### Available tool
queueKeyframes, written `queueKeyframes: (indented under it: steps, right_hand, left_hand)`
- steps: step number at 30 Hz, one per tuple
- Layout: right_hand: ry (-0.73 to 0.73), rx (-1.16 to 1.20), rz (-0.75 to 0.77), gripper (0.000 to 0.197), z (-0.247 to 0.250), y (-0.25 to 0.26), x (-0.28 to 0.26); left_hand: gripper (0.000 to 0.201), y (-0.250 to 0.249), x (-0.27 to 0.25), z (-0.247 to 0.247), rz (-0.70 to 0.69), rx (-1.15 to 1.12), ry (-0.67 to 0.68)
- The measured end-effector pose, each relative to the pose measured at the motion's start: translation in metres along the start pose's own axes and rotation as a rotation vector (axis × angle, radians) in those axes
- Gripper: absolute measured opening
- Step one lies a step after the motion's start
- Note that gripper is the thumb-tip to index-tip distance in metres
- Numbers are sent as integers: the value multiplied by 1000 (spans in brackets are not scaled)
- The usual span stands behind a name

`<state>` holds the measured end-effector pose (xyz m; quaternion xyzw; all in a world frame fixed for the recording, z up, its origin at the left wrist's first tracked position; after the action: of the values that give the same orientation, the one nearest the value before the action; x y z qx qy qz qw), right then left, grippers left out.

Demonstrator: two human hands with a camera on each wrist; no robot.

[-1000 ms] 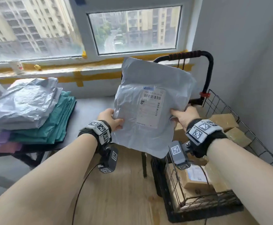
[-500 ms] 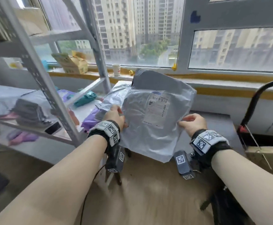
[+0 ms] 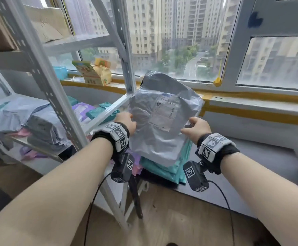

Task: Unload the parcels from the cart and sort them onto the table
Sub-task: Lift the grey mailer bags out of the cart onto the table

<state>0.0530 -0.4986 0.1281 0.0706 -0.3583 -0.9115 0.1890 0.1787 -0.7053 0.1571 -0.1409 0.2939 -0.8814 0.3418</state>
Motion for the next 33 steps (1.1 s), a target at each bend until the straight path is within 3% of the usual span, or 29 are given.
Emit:
queueKeyframes:
  steps: [4, 9, 12, 16, 19, 22, 28, 33]
  right_hand:
    - [10, -22, 35, 43, -2, 18, 60]
    - [85, -57, 46, 46, -22, 26, 137]
    - [170, -173, 77, 36, -41, 27, 172]
    - [268, -563, 52, 57, -58, 26, 197]
    - [243, -711, 201, 62, -64, 51, 211]
    - [376, -830, 361, 74, -89, 77, 222]
    - [620, -1017, 438, 109, -129, 75, 227]
    - [660, -1064, 480, 118, -145, 69, 234]
  left_hand:
    - [38, -8, 55, -4, 60, 127, 26]
    - [45, -13, 114, -17, 138, 229, 37]
    - [53, -11, 140, -29, 177, 283, 80]
    - [74, -2, 158, -57, 233, 451, 229]
    - [91, 2, 161, -78, 173, 391, 356]
    - [106, 16, 163, -96, 142, 418, 458]
    - [138, 39, 170, -120, 217, 456, 534]
    - [140, 53, 175, -135, 282, 489, 566]
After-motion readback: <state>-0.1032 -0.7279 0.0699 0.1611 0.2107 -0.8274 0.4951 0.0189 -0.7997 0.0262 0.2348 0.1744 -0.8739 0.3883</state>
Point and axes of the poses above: each hand's wrist, its own x-axis towards the middle knuckle, its own z-axis out of the back of the hand, y = z × x, the point moved 6 cm from there along x, towards the middle knuckle, and after that the axes turned 12 degrees about -x, right-handed, at the moved point
